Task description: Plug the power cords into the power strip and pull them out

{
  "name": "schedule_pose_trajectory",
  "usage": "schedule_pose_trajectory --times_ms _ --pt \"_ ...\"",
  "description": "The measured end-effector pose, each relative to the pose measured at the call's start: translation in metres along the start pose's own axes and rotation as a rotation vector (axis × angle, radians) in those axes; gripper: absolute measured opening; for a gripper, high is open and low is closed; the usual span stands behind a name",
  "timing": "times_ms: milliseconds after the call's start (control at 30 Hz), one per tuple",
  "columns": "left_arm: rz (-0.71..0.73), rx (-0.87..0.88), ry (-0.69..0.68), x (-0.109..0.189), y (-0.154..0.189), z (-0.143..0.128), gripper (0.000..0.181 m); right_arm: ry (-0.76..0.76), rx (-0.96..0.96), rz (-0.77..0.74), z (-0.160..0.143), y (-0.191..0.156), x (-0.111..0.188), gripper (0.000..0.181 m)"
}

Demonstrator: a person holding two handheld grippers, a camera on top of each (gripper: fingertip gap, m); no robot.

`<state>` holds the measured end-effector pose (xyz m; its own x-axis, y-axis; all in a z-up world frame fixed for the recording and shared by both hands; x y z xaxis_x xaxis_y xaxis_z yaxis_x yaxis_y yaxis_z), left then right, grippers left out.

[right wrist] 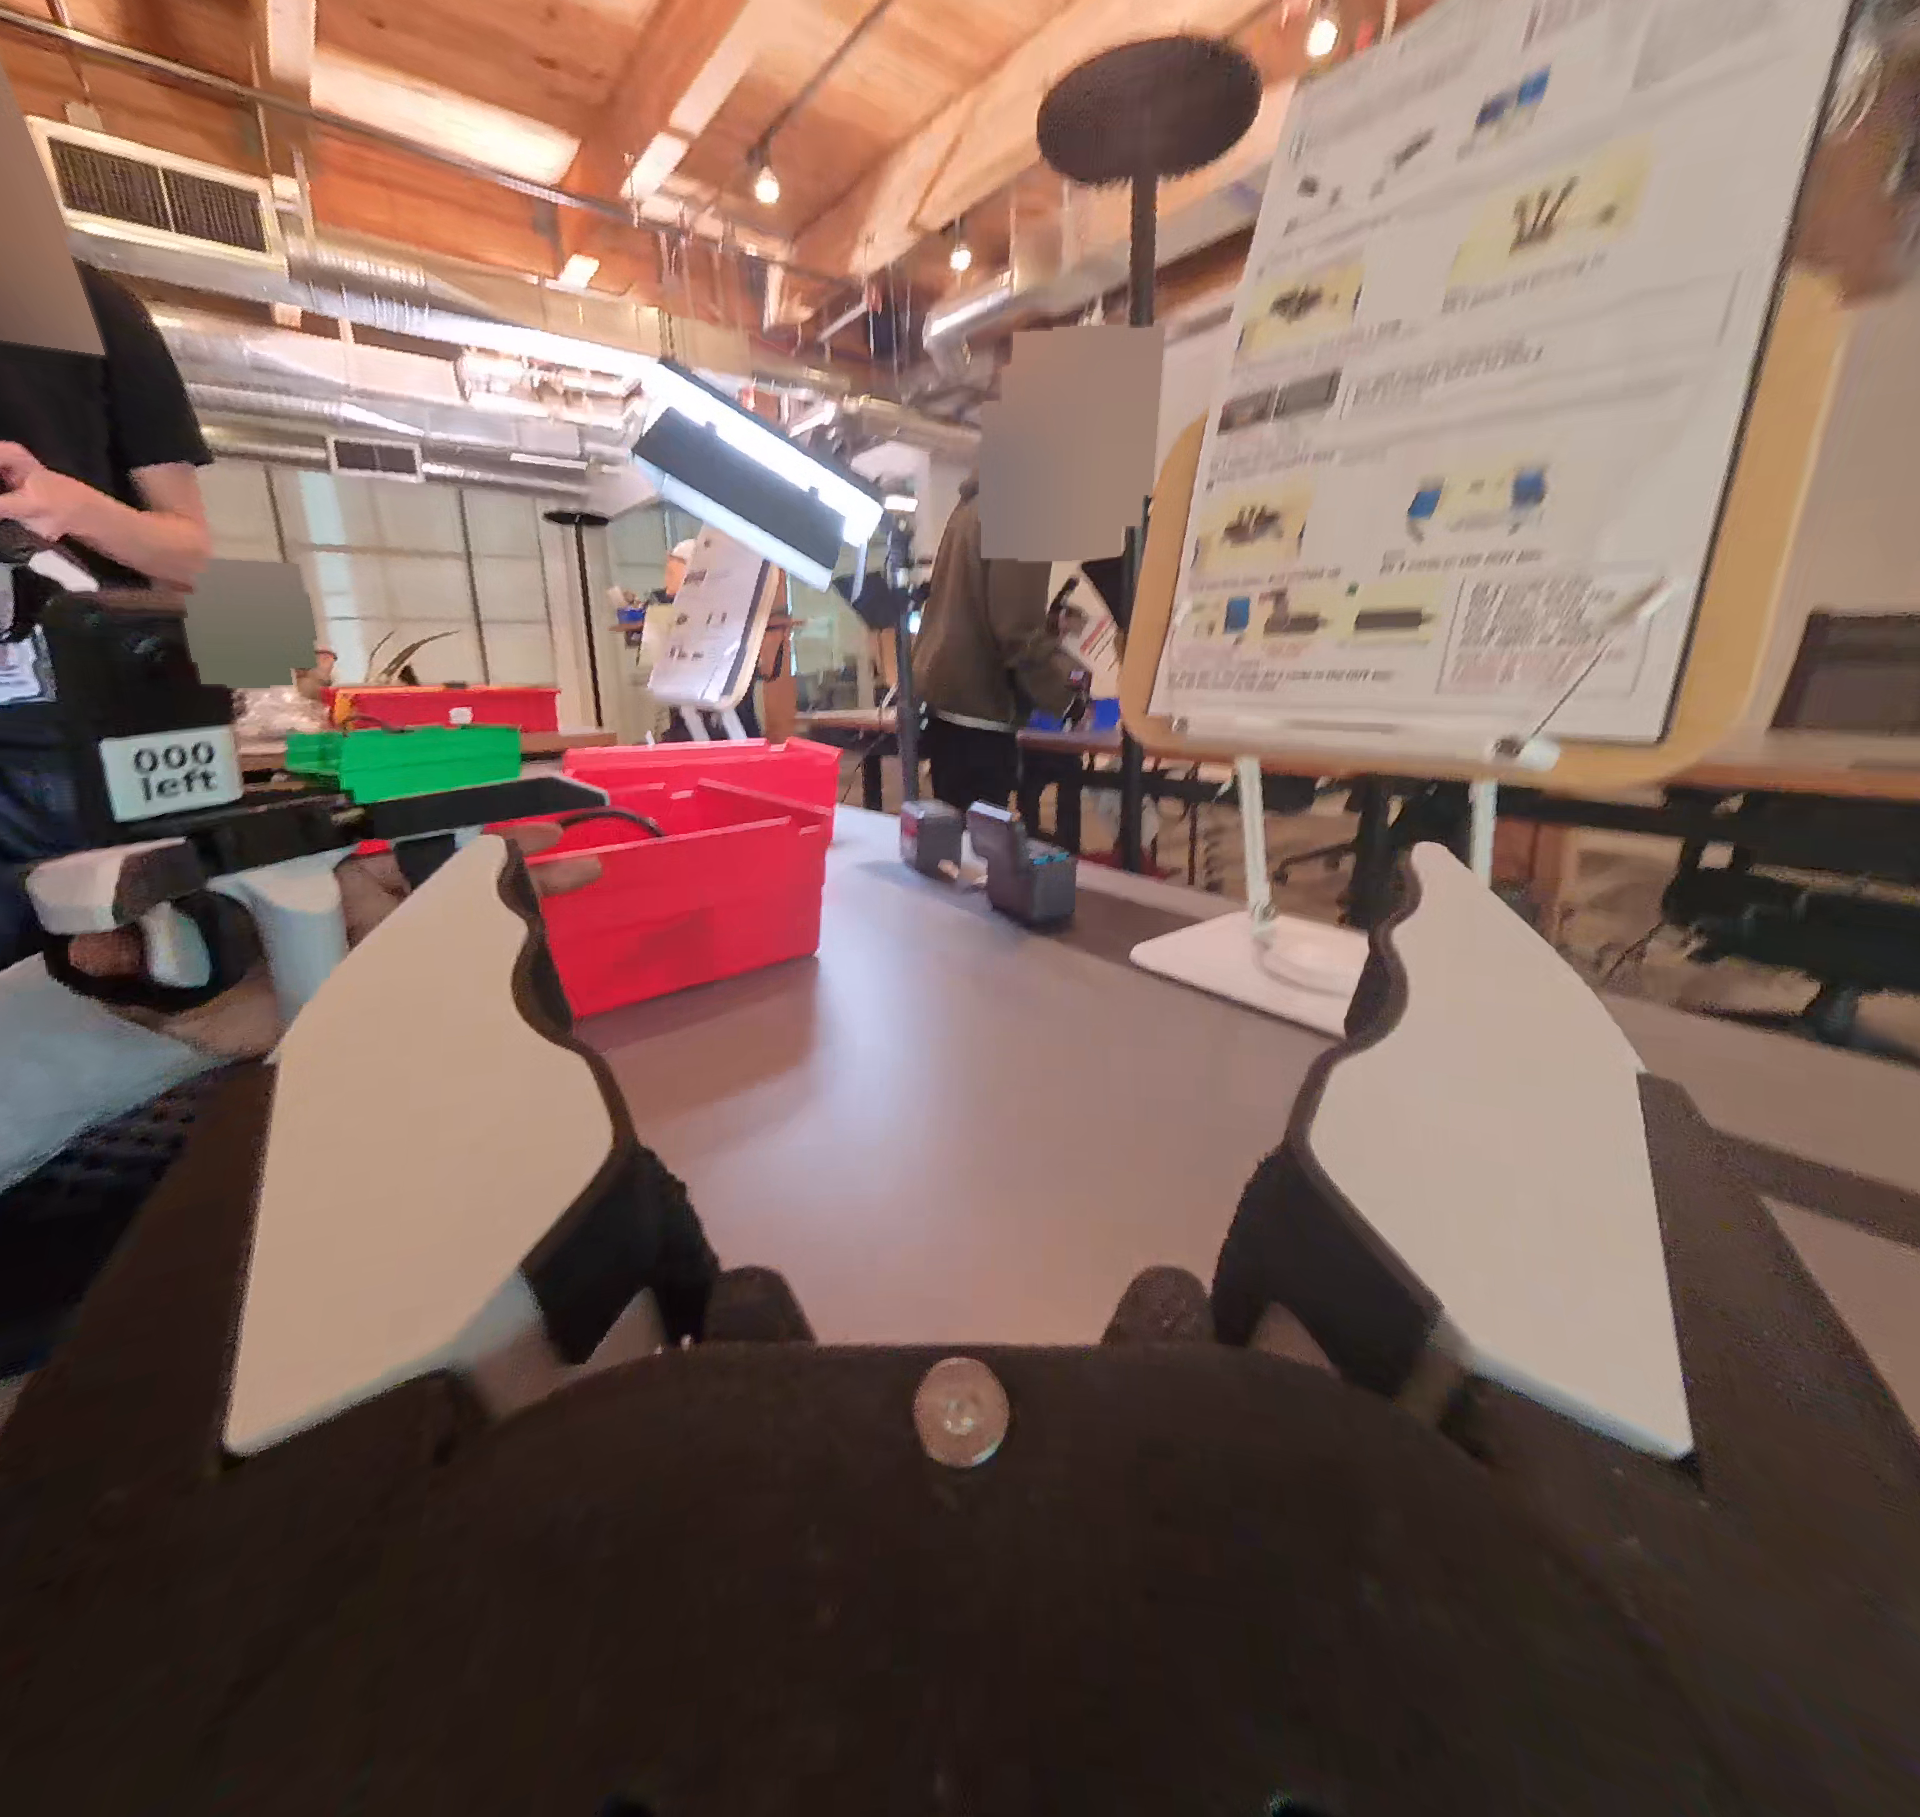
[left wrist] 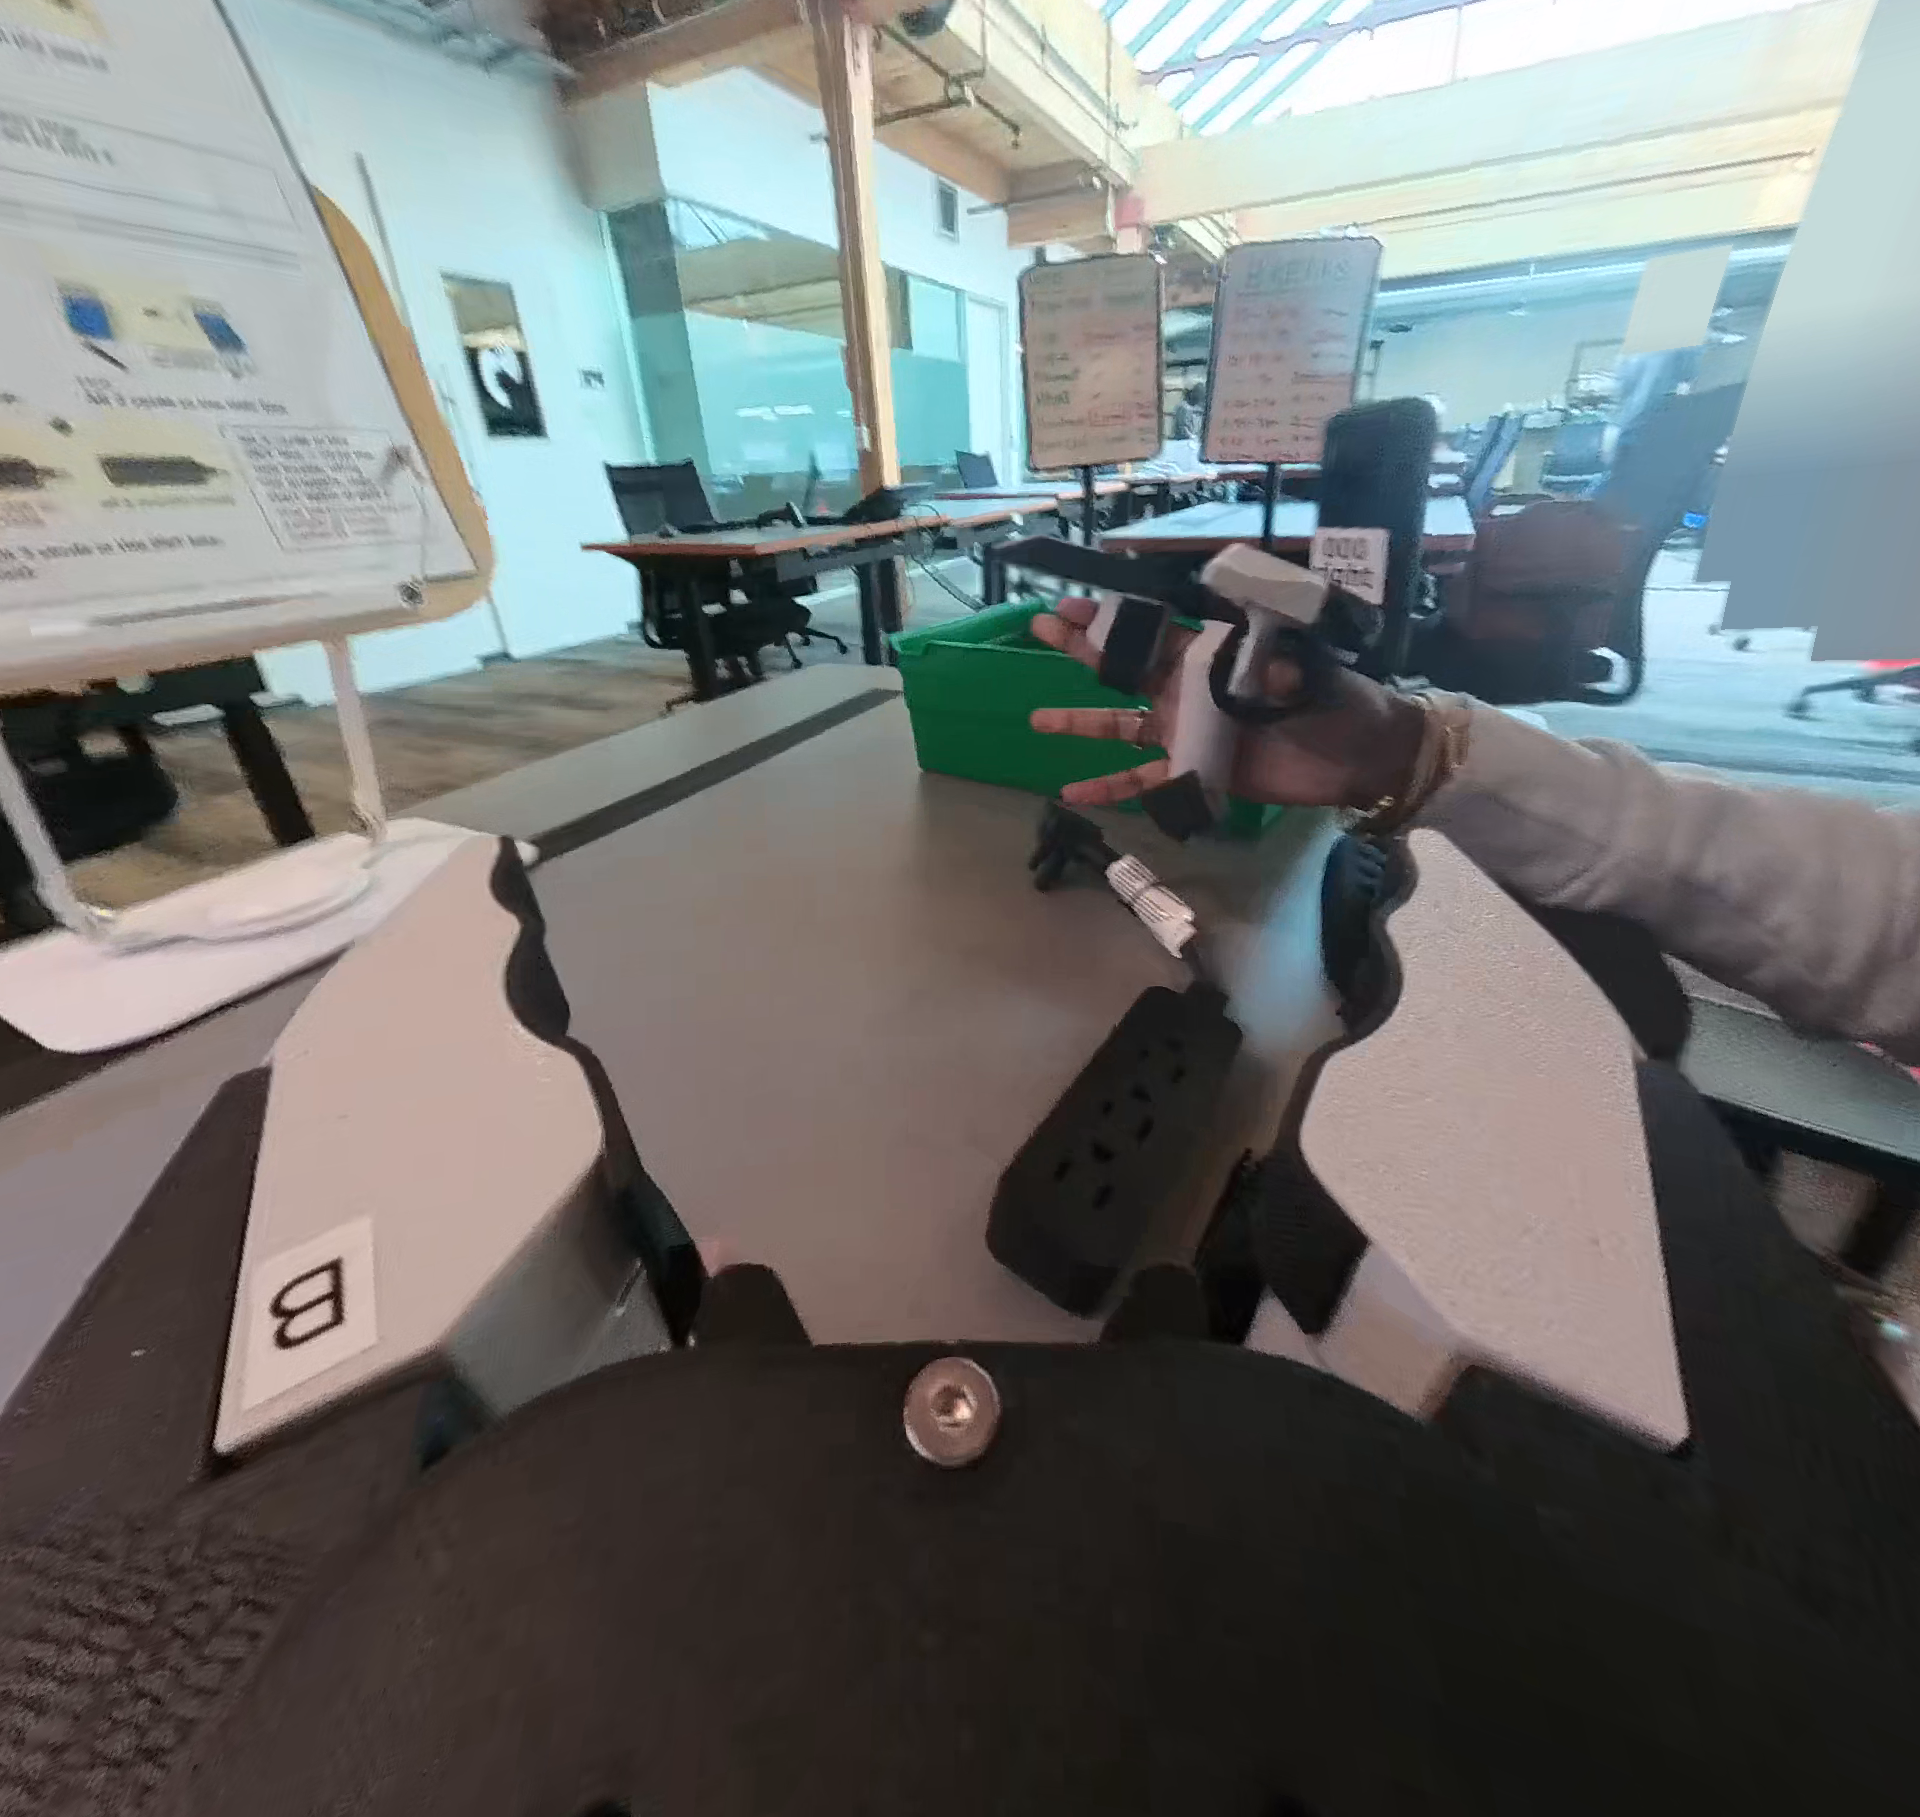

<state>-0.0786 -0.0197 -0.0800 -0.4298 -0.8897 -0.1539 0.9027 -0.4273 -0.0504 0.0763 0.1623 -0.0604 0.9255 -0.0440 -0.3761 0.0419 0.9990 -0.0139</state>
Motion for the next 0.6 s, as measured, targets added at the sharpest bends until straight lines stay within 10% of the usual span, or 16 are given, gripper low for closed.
schedule_pose_trajectory --times_ms 67,133,200,333,433,600 --pt "0.066 -0.079 0.04 0.005 -0.007 0.004 0.106 0.066 0.006 -0.009 0.011 0.002 0.006 0.133" --pt "0.173 -0.153 0.084 0.018 -0.014 0.015 0.037 0.162 -0.004 0.001 0.025 0.001 0.019 0.025" --pt "0.272 -0.067 -0.002 0.027 -0.028 0.012 0.001 0.142 -0.067 0.061 0.029 -0.002 0.024 0.0" --pt "0.218 0.041 -0.025 0.032 -0.031 0.009 0.005 0.046 -0.04 0.058 0.018 -0.005 0.022 0.003" --pt "0.23 -0.005 -0.287 0.05 -0.021 0.002 0.048 -0.034 -0.018 0.115 0.005 -0.013 0.016 0.013" --pt "0.614 -0.149 -0.659 0.151 -0.068 0.03 0.097 -0.123 -0.027 0.127 -0.01 -0.016 0.009 0.018"
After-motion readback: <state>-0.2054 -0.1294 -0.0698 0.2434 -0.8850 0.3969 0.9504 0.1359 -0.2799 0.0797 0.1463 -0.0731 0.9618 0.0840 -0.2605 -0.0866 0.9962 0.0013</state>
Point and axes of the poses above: each gripper's, where its closed fingertips meet, x back along the fingers, z out of its top, y = z × x across the jaws, the point moved 4 cm from there along x, back along the fingers, and after that the axes turned 1 degree about y, right-handed, at the moved point
